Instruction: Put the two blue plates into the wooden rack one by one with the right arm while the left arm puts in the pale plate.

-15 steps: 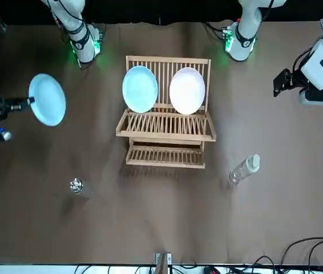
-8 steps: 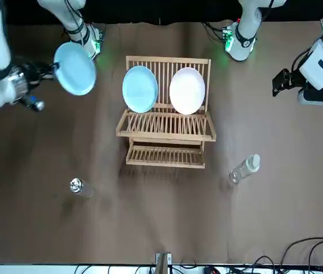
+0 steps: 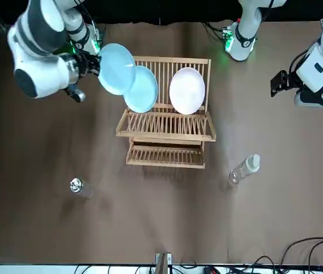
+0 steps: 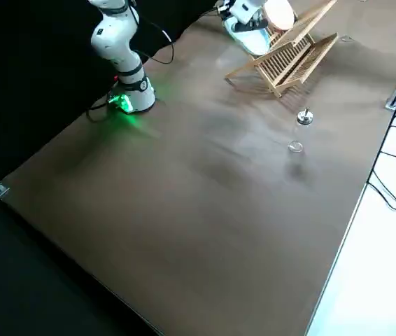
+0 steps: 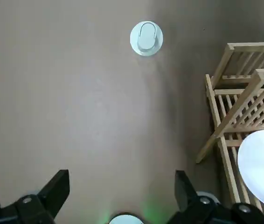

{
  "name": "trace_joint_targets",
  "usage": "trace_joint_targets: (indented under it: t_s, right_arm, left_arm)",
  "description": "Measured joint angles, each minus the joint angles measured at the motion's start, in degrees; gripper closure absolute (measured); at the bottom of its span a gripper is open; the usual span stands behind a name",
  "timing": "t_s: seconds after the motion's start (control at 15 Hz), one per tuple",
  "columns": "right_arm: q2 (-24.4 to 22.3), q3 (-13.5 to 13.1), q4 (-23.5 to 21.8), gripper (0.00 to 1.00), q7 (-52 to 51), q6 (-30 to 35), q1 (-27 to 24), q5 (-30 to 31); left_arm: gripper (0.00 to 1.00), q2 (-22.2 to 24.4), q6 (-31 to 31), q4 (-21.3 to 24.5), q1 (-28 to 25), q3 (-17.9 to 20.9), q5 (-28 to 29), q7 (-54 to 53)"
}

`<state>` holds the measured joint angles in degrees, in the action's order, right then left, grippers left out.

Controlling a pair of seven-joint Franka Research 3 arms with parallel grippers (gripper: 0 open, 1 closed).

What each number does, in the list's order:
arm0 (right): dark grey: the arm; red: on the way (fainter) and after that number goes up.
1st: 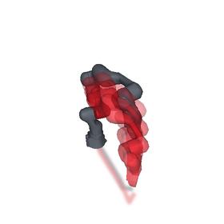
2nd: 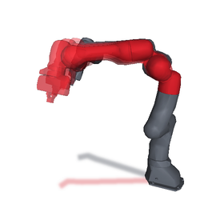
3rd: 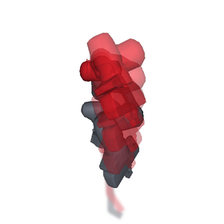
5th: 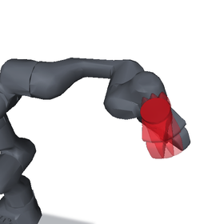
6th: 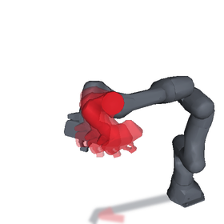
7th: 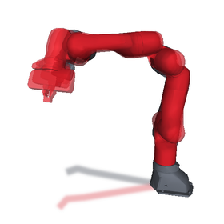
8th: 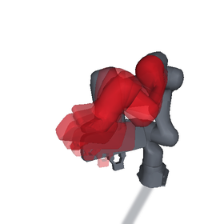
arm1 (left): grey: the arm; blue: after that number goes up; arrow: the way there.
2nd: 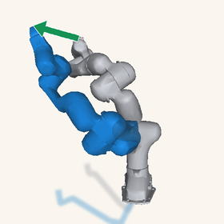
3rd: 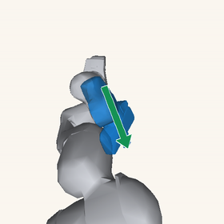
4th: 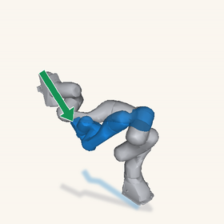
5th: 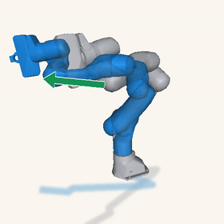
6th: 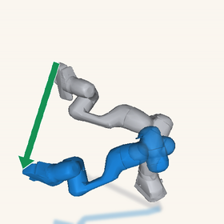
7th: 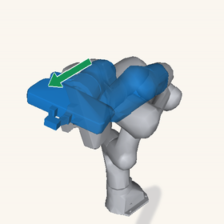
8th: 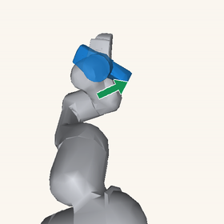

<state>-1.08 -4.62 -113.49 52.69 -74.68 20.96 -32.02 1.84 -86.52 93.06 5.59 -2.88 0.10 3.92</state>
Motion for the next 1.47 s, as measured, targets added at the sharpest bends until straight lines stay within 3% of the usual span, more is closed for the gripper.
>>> trace_joint_targets:
  t_s: [0.33,0.73,0.93,1.4,1.47]
  right_arm:
    - [1.1,-0.1,0.0,0.98,12.0,-4.8,4.2,-4.0]
    - [8.1,-0.1,2.1,0.96,20.0,-7.7,8.3,-5.7]
    - [10.7,-0.1,4.3,0.95,21.2,-7.8,9.7,-5.9]
    - [12.4,-0.3,4.9,0.92,22.1,-8.7,10.9,-5.9]
    - [12.4,-0.3,4.9,0.85,22.1,-8.7,10.9,-5.9]
  left_arm:
    - [0.01,0.0,0.0,0.0,0.1,0.0,0.0,0.0]
    - [0.01,0.0,0.0,0.0,0.1,0.0,0.0,0.0]
    - [0.0,0.0,0.0,0.0,0.1,0.0,0.0,0.0]
    - [0.01,0.0,-0.7,0.0,0.1,0.0,0.0,0.0]
    - [0.01,0.0,-0.9,0.0,0.1,0.0,0.0,0.0]
